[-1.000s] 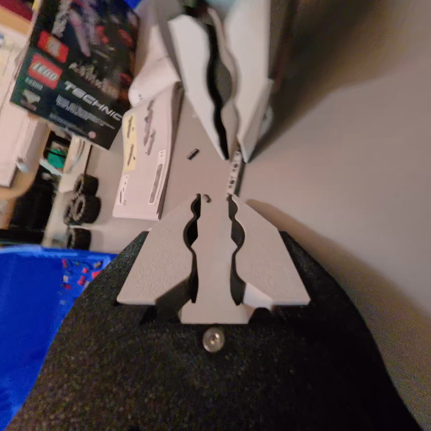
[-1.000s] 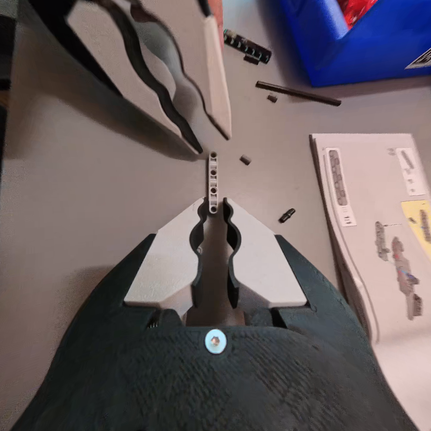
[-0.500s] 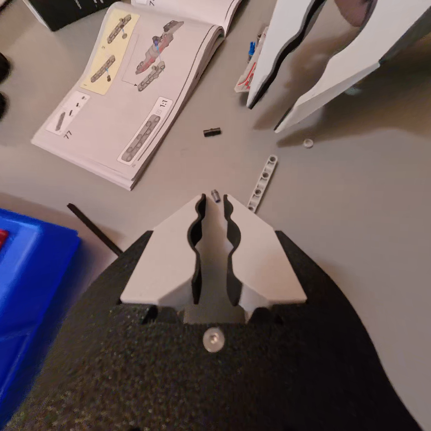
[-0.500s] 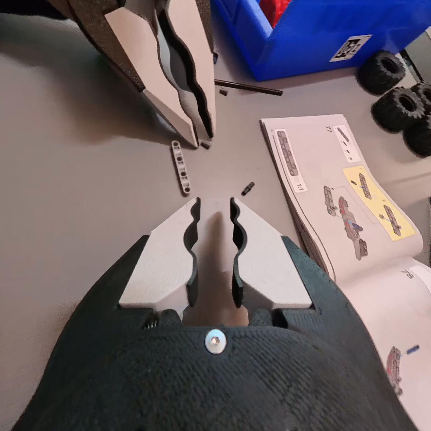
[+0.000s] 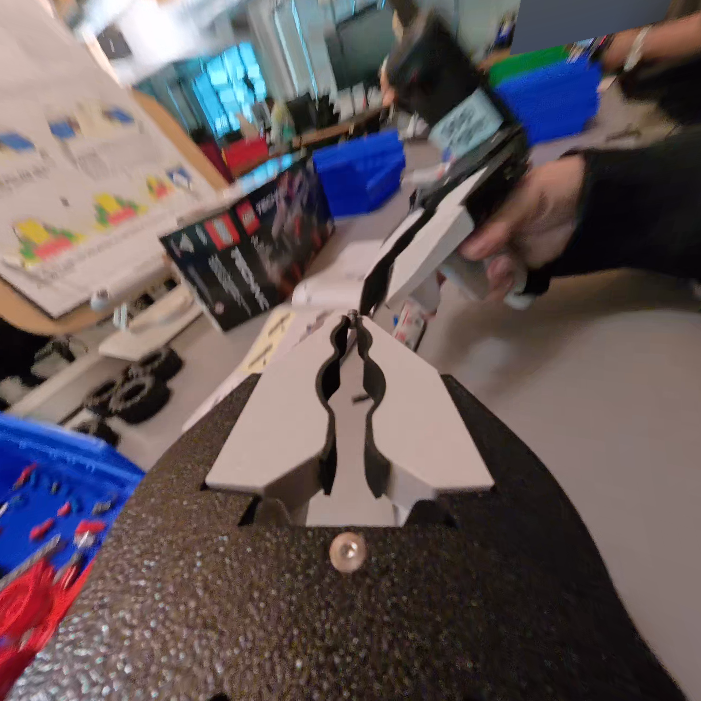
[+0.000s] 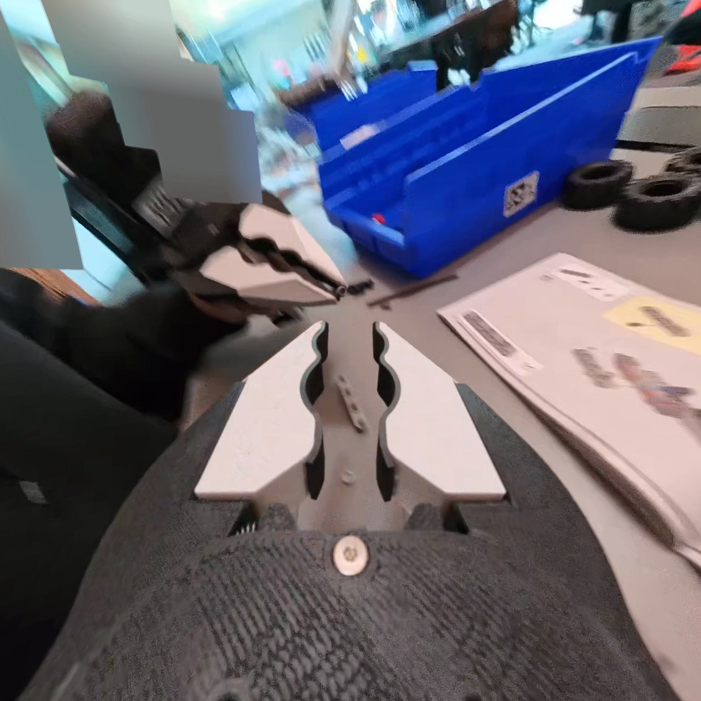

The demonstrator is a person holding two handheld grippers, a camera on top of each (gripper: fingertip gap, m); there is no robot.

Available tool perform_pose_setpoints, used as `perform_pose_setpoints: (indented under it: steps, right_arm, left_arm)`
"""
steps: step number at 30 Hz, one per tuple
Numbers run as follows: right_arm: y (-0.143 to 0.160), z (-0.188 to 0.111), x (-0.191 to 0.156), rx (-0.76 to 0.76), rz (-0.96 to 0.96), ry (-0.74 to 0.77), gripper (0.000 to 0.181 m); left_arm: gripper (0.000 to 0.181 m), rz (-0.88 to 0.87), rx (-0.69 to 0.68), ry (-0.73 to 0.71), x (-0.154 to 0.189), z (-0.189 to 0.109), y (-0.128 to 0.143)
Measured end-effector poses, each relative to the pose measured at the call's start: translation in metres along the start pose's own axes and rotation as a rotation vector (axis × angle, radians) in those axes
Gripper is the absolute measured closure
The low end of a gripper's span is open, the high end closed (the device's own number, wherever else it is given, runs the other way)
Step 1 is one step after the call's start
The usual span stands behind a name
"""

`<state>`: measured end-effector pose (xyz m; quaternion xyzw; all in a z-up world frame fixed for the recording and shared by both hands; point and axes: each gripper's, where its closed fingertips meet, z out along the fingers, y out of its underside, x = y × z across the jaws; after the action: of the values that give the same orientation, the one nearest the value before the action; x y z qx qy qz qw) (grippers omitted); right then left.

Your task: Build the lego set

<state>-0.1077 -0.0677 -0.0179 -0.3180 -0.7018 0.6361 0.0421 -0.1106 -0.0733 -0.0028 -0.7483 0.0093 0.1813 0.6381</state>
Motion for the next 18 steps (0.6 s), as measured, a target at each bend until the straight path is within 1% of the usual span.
perform_pose_setpoints:
  steps: [1,3,4,6,11,12,18]
  right_arm:
    - [-0.009,-0.003,-0.006,0.065,0.093,-0.073,0.159]
    - [-0.023,-0.009,-0.015,0.169,0.250,-0.203,0.157]
    - [-0.028,-0.011,-0.018,0.209,0.312,-0.249,0.160]
    - [-0.035,-0.016,-0.023,0.275,0.409,-0.330,0.160]
    - [-0.039,-0.022,-0.041,0.313,0.592,-0.538,0.159]
    - [-0.041,-0.024,-0.043,0.332,0.629,-0.572,0.161]
    - [-0.047,-0.030,-0.045,0.389,0.773,-0.703,0.166]
  left_arm:
    - [0.180,0.005,0.055,0.009,0.002,0.000,-0.010]
    - [0.180,0.028,0.133,0.023,0.007,0.000,-0.024]
    - [0.180,0.044,0.160,0.033,0.009,0.000,-0.029]
    - [0.180,0.058,0.193,0.047,0.013,0.003,-0.036]
    - [0.180,0.087,0.239,0.085,0.020,0.006,-0.046]
    - [0.180,0.093,0.246,0.094,0.021,0.006,-0.047]
    - [0.180,0.126,0.261,0.110,0.026,0.008,-0.051]
